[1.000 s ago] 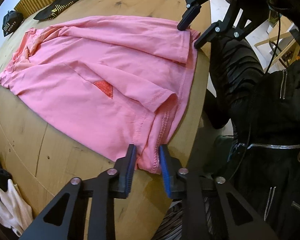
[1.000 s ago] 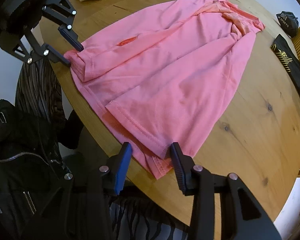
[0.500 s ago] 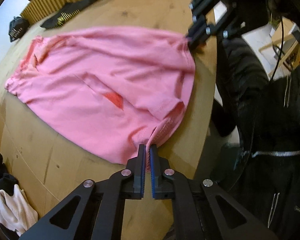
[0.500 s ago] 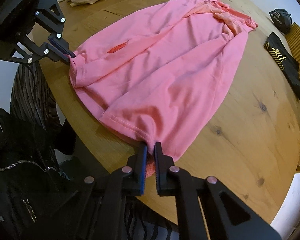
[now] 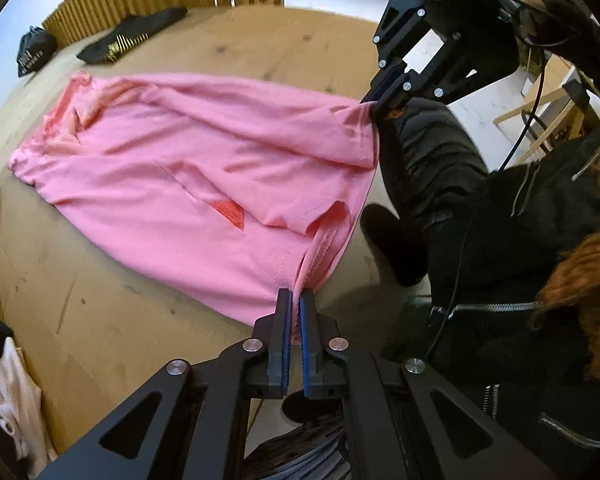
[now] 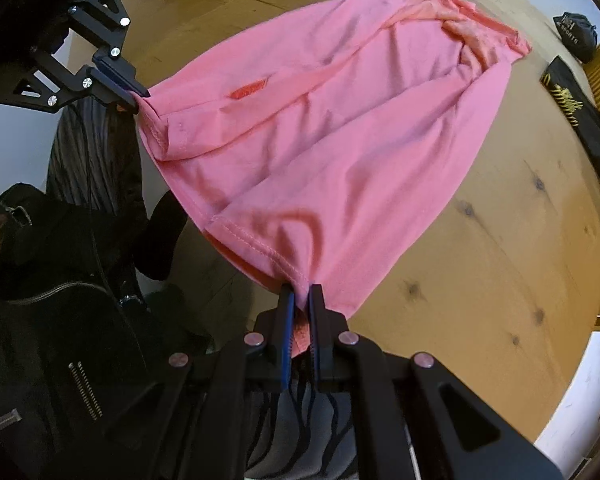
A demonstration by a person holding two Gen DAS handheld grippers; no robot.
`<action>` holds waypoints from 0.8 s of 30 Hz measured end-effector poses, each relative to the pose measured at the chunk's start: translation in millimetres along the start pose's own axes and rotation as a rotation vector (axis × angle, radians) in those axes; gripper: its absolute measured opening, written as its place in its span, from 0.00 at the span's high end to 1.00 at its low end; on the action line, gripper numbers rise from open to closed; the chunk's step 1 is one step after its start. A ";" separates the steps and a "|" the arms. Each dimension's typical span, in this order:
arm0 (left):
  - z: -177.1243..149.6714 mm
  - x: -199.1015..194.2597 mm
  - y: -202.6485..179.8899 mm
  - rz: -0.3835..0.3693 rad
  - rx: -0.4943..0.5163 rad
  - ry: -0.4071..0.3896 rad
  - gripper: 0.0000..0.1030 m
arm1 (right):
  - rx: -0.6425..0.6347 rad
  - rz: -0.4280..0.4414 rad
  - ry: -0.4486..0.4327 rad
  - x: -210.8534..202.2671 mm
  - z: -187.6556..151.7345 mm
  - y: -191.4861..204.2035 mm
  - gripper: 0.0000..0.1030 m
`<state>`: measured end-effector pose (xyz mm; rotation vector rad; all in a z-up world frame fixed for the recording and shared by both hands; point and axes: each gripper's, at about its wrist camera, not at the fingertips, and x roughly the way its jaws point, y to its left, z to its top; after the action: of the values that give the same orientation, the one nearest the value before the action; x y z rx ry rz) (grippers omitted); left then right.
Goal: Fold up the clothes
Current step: 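Lift the hem with both grippers, fold it toward the collar and release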
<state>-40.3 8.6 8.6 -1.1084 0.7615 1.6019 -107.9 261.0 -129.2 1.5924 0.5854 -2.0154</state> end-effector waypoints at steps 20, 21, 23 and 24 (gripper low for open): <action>77.7 9.9 201.5 0.077 -0.176 -0.061 0.97 | 0.033 -0.130 -0.111 -17.3 139.6 -136.2 0.93; 79.8 14.8 209.8 0.071 -0.189 -0.053 0.97 | 0.034 -0.125 -0.101 -9.8 146.1 -144.2 0.93; 84.0 24.5 225.9 0.060 -0.214 -0.035 0.92 | 0.029 -0.134 -0.081 3.1 155.5 -154.9 0.93; 85.6 29.3 231.5 0.074 -0.220 -0.019 0.91 | 0.022 -0.144 -0.074 8.9 159.2 -158.5 0.93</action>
<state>-288.2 25.4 4.4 -1.2314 0.6304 1.7895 -329.1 286.3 -98.4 1.5193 0.6685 -2.1827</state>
